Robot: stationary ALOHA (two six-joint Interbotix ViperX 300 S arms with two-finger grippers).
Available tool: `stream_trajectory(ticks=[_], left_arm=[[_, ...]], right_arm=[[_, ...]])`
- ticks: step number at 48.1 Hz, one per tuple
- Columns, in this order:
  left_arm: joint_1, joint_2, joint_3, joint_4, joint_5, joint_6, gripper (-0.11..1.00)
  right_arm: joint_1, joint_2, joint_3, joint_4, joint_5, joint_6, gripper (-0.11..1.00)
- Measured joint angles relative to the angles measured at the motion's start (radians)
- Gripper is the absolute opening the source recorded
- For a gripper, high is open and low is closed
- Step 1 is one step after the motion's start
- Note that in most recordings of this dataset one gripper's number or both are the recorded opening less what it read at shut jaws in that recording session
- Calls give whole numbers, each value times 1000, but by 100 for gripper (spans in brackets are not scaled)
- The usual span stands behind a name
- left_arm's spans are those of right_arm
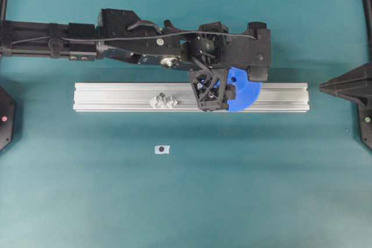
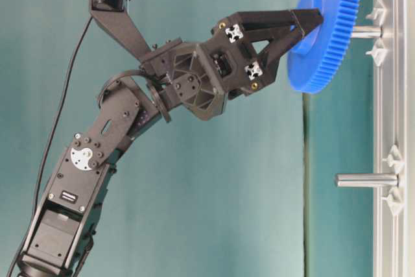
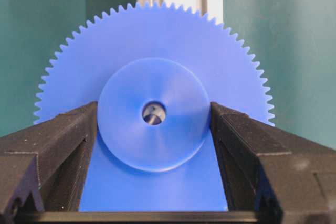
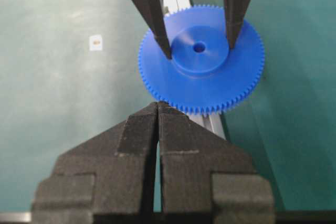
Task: Find the location of the shaft and insert the large gear.
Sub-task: 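Align the gear's center hole with the shaft and lower it on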
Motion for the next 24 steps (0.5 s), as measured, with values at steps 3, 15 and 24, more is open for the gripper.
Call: stream_trajectory(ticks=[3, 15, 24], left_arm=[[3, 0, 0, 0, 25, -2, 72], [5, -3, 6, 0, 77, 0, 72], [9, -15, 21, -2, 94, 0, 72]], right_arm=[[0, 0, 0, 0, 0, 0, 1], [-2, 0, 0, 0, 0, 0, 1], [-2, 0, 0, 0, 0, 0, 1]])
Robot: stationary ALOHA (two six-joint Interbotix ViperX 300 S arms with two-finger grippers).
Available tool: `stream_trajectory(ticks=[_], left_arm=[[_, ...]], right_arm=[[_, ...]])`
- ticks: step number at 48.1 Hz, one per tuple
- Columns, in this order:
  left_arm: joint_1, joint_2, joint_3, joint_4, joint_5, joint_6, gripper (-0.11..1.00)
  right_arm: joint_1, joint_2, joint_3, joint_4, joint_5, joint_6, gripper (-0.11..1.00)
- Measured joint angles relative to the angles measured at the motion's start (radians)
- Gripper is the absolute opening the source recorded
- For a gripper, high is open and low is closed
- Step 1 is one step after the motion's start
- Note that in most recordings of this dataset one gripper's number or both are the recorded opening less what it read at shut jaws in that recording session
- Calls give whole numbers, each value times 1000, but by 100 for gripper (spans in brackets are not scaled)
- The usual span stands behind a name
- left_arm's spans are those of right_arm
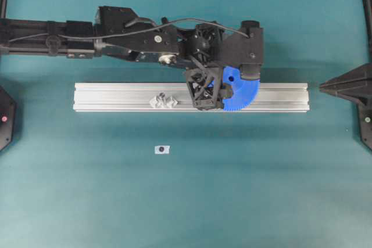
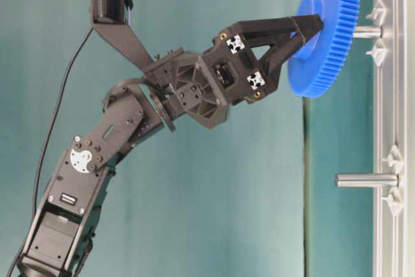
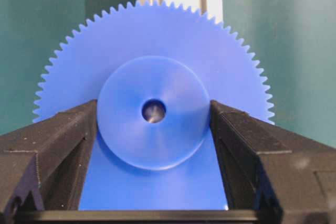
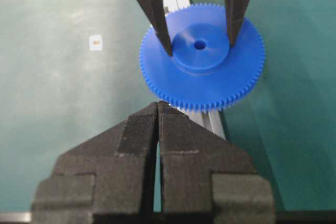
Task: Find the location of the shaft and insert the large gear.
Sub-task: 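Align the gear's center hole with the shaft and lower it on, then open the left gripper to release the gear on the shaft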
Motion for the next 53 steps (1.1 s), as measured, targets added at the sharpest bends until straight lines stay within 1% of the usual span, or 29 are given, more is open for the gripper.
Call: stream_trajectory(ticks=[15, 36, 53], left_arm=[[9, -9, 17, 2, 26, -2, 72], [9, 29, -75, 2, 35, 11, 72], [9, 32, -83, 2, 71, 6, 72]], right_arm=[[0, 0, 3, 0, 0, 9, 1], [2, 0, 6, 0, -8, 18, 1], [2, 0, 6, 0, -8, 18, 1]])
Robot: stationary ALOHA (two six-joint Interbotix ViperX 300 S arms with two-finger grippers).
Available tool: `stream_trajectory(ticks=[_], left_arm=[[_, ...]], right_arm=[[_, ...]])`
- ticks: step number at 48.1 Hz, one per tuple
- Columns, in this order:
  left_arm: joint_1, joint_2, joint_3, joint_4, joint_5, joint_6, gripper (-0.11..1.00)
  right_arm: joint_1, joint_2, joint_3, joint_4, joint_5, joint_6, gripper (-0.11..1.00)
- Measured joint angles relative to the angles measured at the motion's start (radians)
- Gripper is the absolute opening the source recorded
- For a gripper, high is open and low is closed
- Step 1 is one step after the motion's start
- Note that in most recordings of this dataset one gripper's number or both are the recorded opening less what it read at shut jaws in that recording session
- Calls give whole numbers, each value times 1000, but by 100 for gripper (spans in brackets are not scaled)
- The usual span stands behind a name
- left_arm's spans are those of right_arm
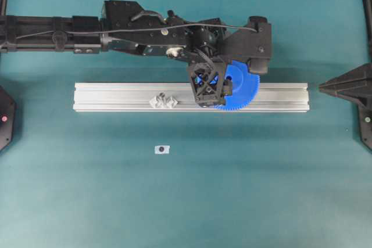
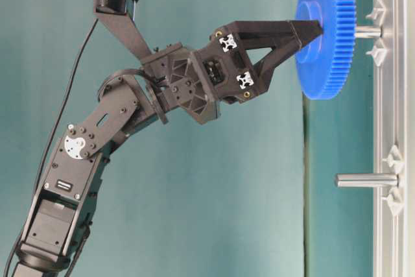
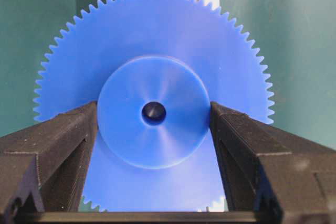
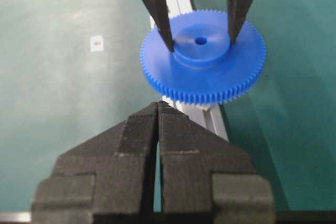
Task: Find the location of the shaft and insert the large gear.
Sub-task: 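Open the left gripper to release the gear on the shaft, then withdraw the left gripper left away from the seated gear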
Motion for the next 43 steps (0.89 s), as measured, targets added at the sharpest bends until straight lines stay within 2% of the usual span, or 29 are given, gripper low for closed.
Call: stream_trajectory(ticks=[9, 22, 43], left_arm=[[0, 0, -3, 0, 2, -6, 74], [0, 0, -12, 0, 5, -14, 89], [0, -2, -14, -2, 6, -34, 90]], right_arm=[[-2, 0, 0, 0, 0, -2, 1], [0, 0, 0, 0, 0, -2, 1], [-2, -6, 0, 0, 0, 0, 1]])
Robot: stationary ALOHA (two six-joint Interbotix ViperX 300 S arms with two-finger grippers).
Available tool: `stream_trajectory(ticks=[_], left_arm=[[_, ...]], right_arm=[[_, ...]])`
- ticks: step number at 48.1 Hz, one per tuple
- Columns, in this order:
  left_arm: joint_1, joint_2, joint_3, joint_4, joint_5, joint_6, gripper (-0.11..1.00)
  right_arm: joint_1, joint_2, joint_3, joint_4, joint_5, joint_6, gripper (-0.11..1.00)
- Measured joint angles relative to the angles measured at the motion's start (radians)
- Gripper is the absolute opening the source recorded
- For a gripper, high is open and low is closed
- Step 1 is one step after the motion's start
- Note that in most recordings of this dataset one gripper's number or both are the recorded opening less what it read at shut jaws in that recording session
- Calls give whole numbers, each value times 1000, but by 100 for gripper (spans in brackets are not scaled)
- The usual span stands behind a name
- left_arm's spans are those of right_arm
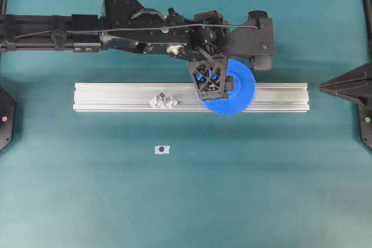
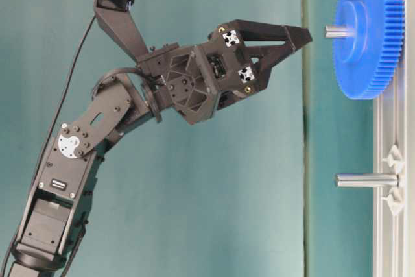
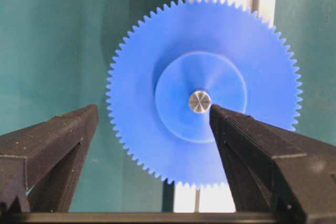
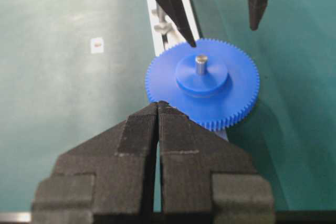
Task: Find the location of the shaft and insert the large gear.
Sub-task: 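Withdraw the left gripper left away from the seated gear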
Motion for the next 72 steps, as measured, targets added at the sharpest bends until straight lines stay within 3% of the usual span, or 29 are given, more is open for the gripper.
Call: stream_trajectory(ticks=[28, 56, 72], left_arm=[[-66, 0, -14, 2, 0, -97, 92], [-66, -40, -11, 2, 28, -112, 92], [-80, -167, 74, 2, 23, -123, 92]], right_arm=[[0, 0, 0, 0, 0, 0, 1], [0, 0, 3, 0, 0, 14, 1], [0, -15, 5, 0, 0, 14, 1]])
